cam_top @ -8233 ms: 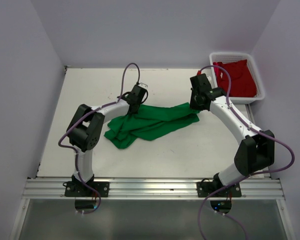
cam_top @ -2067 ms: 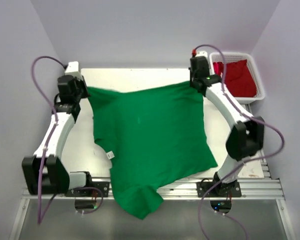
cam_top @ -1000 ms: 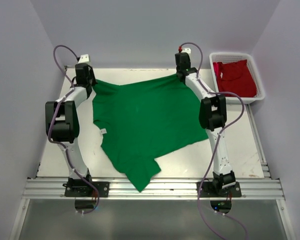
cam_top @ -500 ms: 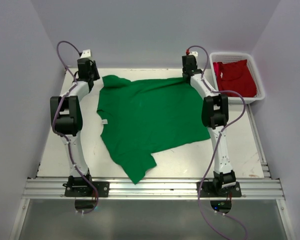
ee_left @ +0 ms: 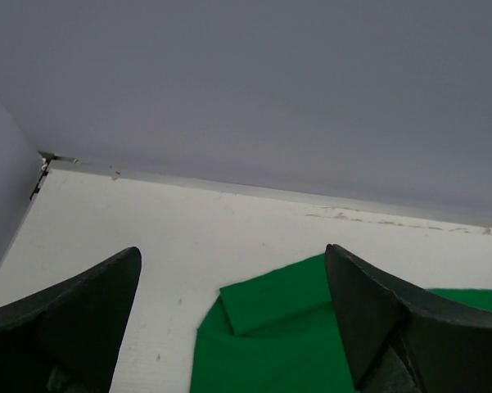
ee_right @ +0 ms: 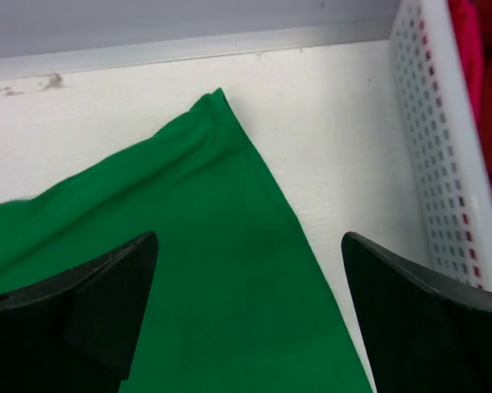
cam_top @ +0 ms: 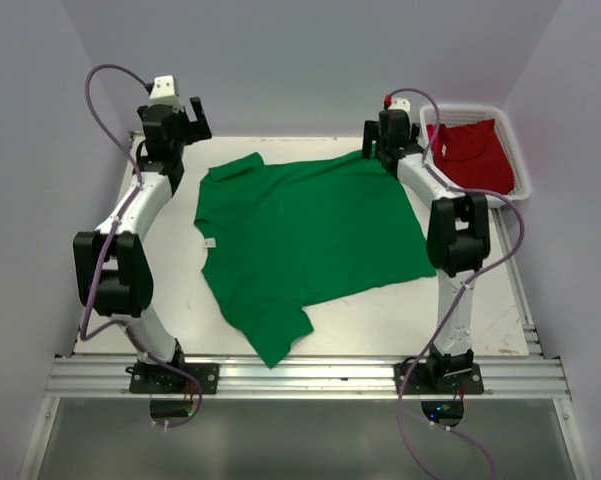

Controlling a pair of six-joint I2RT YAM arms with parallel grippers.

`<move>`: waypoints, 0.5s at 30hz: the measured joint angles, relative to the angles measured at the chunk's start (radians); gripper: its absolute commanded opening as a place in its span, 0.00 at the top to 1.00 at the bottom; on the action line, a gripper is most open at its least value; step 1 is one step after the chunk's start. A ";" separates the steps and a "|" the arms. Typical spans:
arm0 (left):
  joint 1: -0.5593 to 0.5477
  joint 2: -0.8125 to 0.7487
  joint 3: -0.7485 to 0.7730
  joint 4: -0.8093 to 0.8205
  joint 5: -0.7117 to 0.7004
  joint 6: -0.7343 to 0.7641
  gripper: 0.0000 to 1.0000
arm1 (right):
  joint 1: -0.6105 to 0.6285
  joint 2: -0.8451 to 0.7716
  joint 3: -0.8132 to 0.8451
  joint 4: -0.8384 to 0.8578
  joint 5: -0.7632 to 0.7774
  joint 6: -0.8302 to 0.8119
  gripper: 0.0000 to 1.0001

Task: Fold and stack the t-shirts
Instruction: Flatten out the tshirt

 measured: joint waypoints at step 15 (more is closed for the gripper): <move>-0.241 -0.308 -0.523 -0.235 0.158 -0.179 1.00 | 0.052 -0.528 -0.488 -0.125 -0.051 0.129 1.00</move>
